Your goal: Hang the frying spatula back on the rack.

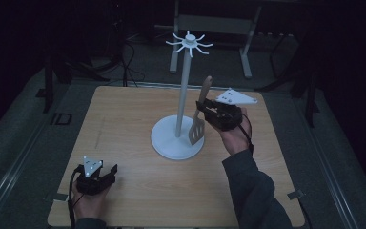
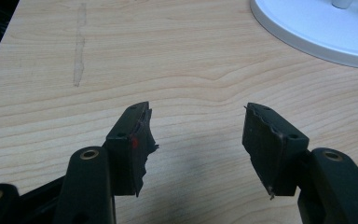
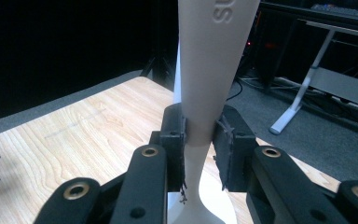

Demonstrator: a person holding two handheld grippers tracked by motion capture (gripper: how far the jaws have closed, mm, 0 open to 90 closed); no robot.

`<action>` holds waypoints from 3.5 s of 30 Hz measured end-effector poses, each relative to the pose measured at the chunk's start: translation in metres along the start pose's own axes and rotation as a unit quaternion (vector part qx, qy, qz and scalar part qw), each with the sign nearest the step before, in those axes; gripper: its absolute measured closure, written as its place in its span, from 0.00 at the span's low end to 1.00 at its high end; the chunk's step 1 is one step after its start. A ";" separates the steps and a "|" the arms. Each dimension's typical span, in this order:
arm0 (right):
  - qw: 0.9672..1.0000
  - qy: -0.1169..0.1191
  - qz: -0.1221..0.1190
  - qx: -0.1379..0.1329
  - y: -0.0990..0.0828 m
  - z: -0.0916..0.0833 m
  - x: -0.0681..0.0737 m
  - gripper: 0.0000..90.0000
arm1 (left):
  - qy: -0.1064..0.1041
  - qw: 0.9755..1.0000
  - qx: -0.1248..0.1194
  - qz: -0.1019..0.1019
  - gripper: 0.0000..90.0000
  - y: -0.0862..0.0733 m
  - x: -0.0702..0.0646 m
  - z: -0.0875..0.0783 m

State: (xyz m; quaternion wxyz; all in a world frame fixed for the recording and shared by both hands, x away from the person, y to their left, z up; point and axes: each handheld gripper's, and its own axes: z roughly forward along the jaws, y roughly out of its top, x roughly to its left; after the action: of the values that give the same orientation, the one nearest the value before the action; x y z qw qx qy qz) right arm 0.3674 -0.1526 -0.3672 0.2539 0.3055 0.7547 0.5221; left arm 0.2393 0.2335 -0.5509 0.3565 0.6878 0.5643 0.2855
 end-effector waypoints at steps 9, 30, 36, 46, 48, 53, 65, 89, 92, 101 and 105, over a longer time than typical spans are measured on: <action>1.000 0.001 0.009 -0.005 0.006 0.001 -0.003 0.83 | 0.001 1.000 0.000 -0.001 0.47 0.000 0.000 0.000; 1.000 -0.002 0.015 -0.018 0.023 0.001 -0.009 0.83 | 0.002 1.000 -0.002 -0.002 0.47 0.000 0.000 0.000; 1.000 -0.004 0.016 -0.021 0.028 0.000 -0.010 0.83 | 0.002 1.000 -0.002 -0.003 0.47 0.000 0.001 0.000; 1.000 -0.008 0.010 -0.023 0.036 -0.001 -0.011 0.83 | 0.002 1.000 -0.003 -0.004 0.47 0.000 0.001 -0.001; 1.000 -0.010 0.008 -0.022 0.038 -0.001 -0.011 0.83 | 0.002 1.000 -0.003 -0.005 0.47 0.000 0.002 -0.001; 1.000 -0.012 0.006 -0.018 0.040 0.000 -0.012 0.83 | 0.004 1.000 -0.004 -0.006 0.47 0.000 0.002 -0.001; 1.000 -0.012 0.008 -0.012 0.051 0.004 -0.014 0.83 | 0.004 1.000 -0.005 -0.007 0.47 0.000 0.002 -0.001; 1.000 -0.007 0.010 0.001 0.062 0.016 -0.013 0.83 | 0.005 1.000 -0.005 -0.008 0.47 0.000 0.003 -0.001; 1.000 -0.006 0.010 0.001 0.062 0.018 -0.013 0.83 | 0.005 1.000 -0.005 -0.007 0.47 0.001 0.003 -0.002; 1.000 -0.009 0.009 0.006 0.064 0.021 -0.012 0.83 | 0.004 1.000 -0.005 -0.006 0.47 0.001 0.003 -0.002; 1.000 -0.009 0.010 0.007 0.064 0.023 -0.012 0.83 | 0.004 1.000 -0.004 -0.006 0.47 0.000 0.003 -0.002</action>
State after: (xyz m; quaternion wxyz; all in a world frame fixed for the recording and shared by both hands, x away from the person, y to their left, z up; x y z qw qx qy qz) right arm 0.4044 -0.1291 -0.3138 0.2533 0.3196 0.7531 0.5163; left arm 0.2387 0.2363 -0.5495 0.3592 0.6814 0.5688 0.2883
